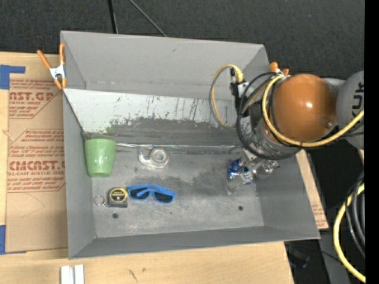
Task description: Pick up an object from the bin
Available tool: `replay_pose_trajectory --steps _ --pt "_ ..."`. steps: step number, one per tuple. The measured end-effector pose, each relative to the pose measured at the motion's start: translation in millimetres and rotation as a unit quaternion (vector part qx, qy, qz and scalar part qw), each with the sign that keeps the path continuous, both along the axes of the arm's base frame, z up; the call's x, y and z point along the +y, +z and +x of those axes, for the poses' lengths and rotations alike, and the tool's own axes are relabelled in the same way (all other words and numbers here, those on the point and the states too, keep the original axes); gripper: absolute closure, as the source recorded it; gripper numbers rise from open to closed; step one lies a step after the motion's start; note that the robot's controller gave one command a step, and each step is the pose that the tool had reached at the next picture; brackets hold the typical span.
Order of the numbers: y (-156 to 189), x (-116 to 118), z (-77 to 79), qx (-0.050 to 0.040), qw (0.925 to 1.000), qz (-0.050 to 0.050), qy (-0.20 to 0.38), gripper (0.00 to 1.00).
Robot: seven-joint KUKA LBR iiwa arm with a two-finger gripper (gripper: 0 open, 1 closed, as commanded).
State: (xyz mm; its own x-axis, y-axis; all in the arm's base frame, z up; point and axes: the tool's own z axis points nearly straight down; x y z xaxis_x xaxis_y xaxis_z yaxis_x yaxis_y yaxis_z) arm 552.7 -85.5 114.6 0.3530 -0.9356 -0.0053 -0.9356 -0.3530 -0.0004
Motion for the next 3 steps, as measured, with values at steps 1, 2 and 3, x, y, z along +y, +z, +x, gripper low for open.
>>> replay_pose_trajectory --steps 1,2,3 --pt "-22 -7 30.3 -0.0006 0.9998 0.0 -0.019 0.0" --pt "-20 -8 30.5 -0.0009 0.9998 -0.001 -0.018 1.0" --pt "122 -14 20.6 -0.0045 0.9999 -0.002 -0.015 1.0"
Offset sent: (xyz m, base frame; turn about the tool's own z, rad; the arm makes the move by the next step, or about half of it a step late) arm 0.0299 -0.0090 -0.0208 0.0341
